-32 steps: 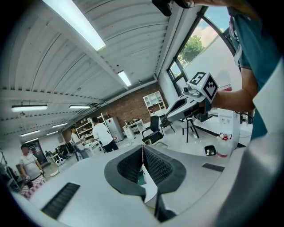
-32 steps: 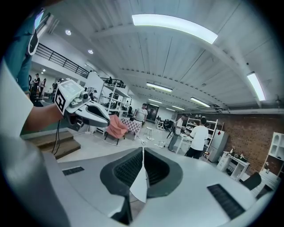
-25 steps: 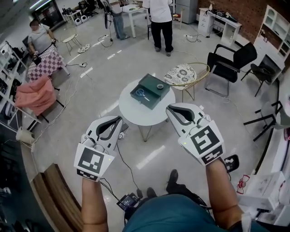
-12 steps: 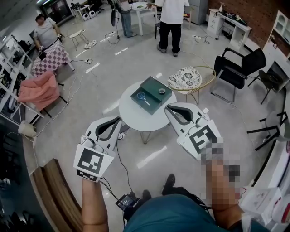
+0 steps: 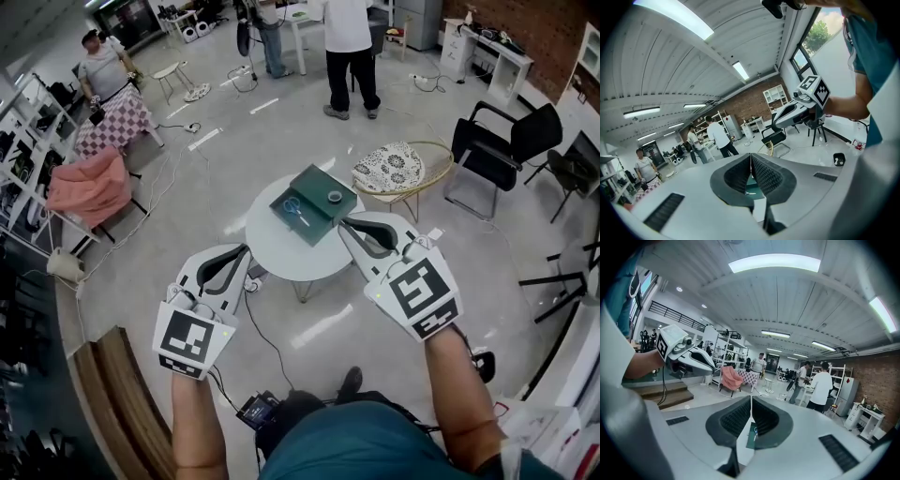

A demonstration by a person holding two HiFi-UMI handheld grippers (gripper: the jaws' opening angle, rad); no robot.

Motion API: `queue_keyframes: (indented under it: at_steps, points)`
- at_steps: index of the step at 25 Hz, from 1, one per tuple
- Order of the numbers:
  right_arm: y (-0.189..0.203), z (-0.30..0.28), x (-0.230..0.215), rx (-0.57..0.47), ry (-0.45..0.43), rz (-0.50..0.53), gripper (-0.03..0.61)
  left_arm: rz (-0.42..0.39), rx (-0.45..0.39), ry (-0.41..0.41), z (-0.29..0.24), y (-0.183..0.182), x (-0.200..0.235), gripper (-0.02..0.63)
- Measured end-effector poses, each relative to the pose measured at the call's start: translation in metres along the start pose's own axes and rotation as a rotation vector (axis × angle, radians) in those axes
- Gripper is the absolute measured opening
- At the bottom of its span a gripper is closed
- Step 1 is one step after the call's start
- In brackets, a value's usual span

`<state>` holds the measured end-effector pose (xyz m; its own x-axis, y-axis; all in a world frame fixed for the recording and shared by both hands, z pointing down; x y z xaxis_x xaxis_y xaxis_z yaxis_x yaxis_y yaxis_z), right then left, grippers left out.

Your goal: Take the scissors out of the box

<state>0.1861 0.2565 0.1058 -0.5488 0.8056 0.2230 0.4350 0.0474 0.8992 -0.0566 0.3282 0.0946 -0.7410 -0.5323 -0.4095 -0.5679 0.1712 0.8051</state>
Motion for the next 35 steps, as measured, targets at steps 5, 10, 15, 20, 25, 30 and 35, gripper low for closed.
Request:
queue_keyframes:
  at_steps: [5,10,15,20,25,30,35]
  points:
    - [0.015,-0.006,-0.02,0.006,0.004,-0.013,0.038,0.003,-0.017,0.005,-0.025,-0.008,0.0,0.021]
    - [0.024,-0.02,-0.03,0.035,0.028,-0.021,0.038,0.005,-0.027,0.027,-0.054,0.002,0.016,0.021]
    - [0.015,-0.042,-0.043,0.066,0.075,-0.034,0.038,0.003,-0.054,0.063,-0.08,0.007,0.052,0.021]
    - [0.0,-0.085,-0.064,0.102,0.121,-0.044,0.04,0.0,-0.067,0.098,-0.123,0.018,0.109,0.021]
    - [-0.015,-0.134,-0.083,0.116,0.15,-0.064,0.038,-0.034,-0.06,0.14,-0.162,0.027,0.156,0.021]
    - [-0.029,-0.188,-0.111,0.127,0.176,-0.083,0.04,-0.046,-0.067,0.179,-0.208,0.034,0.21,0.021]
    - [-0.038,-0.228,-0.129,0.141,0.203,-0.106,0.04,-0.062,-0.071,0.211,-0.241,0.039,0.25,0.021]
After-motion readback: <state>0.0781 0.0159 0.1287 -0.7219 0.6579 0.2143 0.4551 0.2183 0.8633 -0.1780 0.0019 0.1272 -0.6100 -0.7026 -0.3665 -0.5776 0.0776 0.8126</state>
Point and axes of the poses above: the fingertips, and each gripper's own axes: z backward along the fingers, x to its left, y out of its underside, the point moved 10 cm from there along z, backward along the fingers, and after that the axes turned 7 degrees about x, right-handed, at the moved point
